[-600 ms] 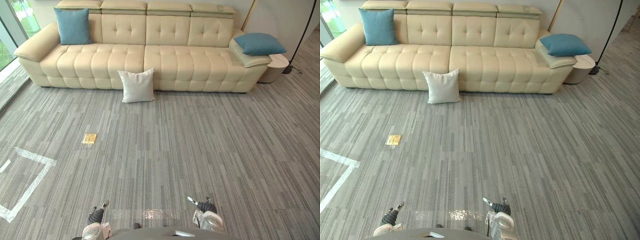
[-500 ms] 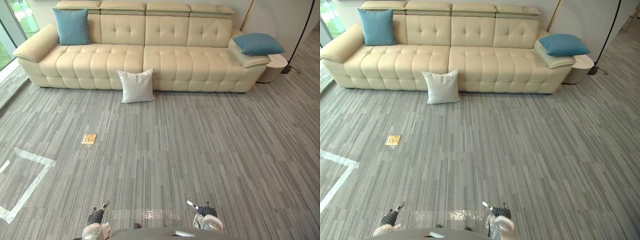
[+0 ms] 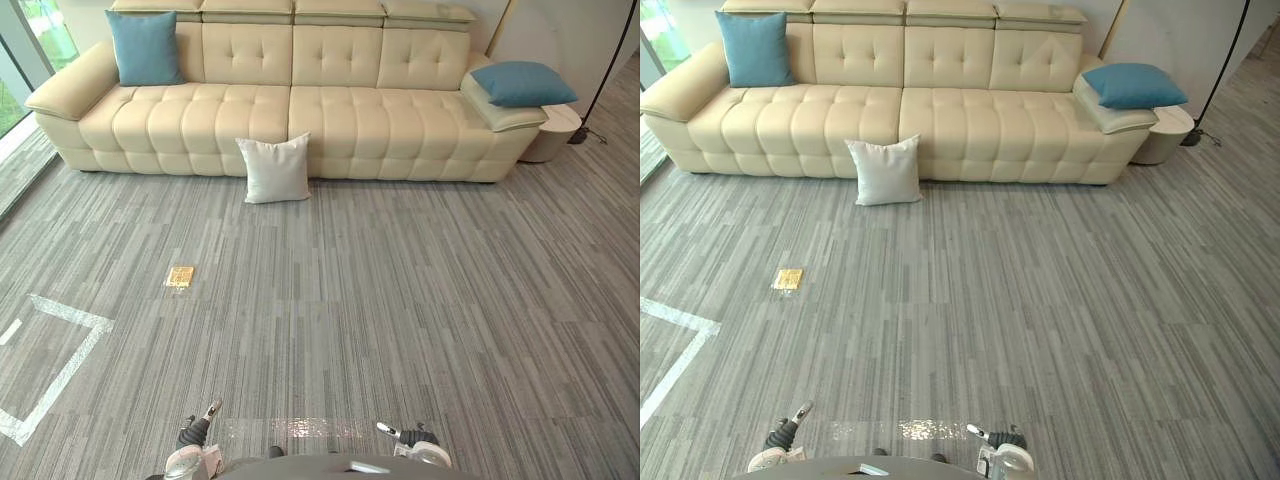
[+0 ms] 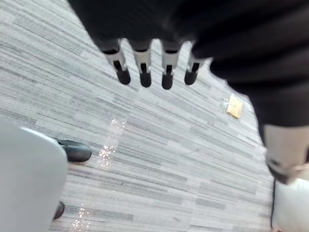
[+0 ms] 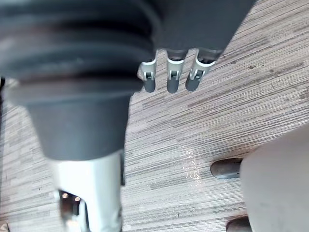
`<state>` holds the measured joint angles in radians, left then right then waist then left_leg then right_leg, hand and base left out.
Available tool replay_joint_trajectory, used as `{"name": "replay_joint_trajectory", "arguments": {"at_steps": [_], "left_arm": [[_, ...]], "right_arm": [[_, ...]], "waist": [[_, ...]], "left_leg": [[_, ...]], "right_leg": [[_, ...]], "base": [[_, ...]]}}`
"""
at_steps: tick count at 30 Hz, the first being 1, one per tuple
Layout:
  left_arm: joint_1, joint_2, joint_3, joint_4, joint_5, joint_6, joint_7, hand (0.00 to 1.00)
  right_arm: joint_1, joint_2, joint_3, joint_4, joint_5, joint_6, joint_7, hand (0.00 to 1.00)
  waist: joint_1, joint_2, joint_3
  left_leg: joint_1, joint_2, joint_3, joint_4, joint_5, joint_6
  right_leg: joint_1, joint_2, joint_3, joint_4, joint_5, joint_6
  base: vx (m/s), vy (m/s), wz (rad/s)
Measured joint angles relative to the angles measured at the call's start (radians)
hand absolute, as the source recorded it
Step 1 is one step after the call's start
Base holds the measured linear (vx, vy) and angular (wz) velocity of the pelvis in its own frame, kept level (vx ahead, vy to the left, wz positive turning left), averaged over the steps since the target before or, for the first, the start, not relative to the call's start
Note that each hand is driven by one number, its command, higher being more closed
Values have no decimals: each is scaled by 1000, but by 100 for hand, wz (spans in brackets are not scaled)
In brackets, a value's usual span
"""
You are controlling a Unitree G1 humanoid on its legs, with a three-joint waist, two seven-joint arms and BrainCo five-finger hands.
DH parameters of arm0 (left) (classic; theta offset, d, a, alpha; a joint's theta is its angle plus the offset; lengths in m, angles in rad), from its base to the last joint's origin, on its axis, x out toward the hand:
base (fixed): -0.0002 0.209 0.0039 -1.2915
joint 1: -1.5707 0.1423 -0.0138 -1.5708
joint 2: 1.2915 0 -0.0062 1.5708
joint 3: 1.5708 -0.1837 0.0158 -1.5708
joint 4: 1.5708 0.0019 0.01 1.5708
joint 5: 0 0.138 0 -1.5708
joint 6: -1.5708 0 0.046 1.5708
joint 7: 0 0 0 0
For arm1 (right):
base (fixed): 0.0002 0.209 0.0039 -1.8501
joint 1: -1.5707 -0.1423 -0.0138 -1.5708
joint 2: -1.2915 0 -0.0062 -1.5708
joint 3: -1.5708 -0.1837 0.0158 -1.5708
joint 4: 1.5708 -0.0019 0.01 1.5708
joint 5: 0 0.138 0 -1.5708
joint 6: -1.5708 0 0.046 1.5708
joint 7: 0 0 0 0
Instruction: Pick up cushions and gather them together orderly.
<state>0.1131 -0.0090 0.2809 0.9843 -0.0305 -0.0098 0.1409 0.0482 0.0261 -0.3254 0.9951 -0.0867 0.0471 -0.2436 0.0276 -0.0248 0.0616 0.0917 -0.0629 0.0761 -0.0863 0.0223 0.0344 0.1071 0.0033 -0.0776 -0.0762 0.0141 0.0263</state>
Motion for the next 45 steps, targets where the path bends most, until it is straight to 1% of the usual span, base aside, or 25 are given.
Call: {"name": "replay_joint_trajectory", "arguments": {"at_steps": [4,12,13,19,23,34,37,41,45], "left_arm": [[-6,2,-7,9,15,0,-4,0],[-11,7,-15,17,19,0,-17,0],[-14,8,-18,17,37,0,-17,0],[-21,11,-29,17,55,0,-17,0],[-23,14,-46,18,55,-1,-16,0],[-24,15,-47,19,55,-1,-16,0],[-26,15,-47,19,55,-1,-16,0],[-31,14,-46,19,55,0,-15,0],[-43,9,-28,16,54,3,-15,0]], "right_arm": [[-3,-6,0,8,0,1,6,0],[-5,-11,-1,25,0,0,20,0],[-10,-13,-1,36,0,0,21,0],[-17,-15,-5,43,1,-1,22,0],[-20,-16,-10,45,2,-1,22,0],[-21,-15,-13,45,3,-1,22,0],[-21,-15,-13,44,6,-1,22,0],[-21,-16,-13,42,11,-1,22,0],[-20,-16,-14,21,13,-3,21,0]], "waist": [[-2,4,2],[-3,5,4],[-3,4,5],[-5,5,16],[-4,5,20],[-6,6,21],[-6,6,25],[-6,7,33],[-4,10,49]], "left_leg": [[0,0,-3,0,0,0],[-5,-2,-22,0,-1,-1],[-6,-2,-23,0,0,0],[-6,-7,-45,0,3,4],[-5,-11,-49,0,3,4],[-5,-17,-55,0,3,4],[-7,-17,-62,0,0,-1],[-18,-16,-67,0,-2,-2],[-27,-4,-40,1,-27,-3]], "right_leg": [[0,0,-3,2,-2,4],[1,-1,-21,2,-7,5],[1,-1,-22,2,-7,5],[9,-5,-44,2,-8,4],[12,-8,-49,2,-11,7],[14,-14,-57,2,-14,10],[14,-14,-65,4,-17,9],[10,-13,-70,9,-30,9],[-30,-14,-74,82,-73,-1]], "base": [[-27,-10,1],[-20,-10,6],[0,0,0],[-8,-7,9],[-5,-1,7],[-13,-6,1],[-33,-21,7],[-24,-18,4],[11,-7,1]]}}
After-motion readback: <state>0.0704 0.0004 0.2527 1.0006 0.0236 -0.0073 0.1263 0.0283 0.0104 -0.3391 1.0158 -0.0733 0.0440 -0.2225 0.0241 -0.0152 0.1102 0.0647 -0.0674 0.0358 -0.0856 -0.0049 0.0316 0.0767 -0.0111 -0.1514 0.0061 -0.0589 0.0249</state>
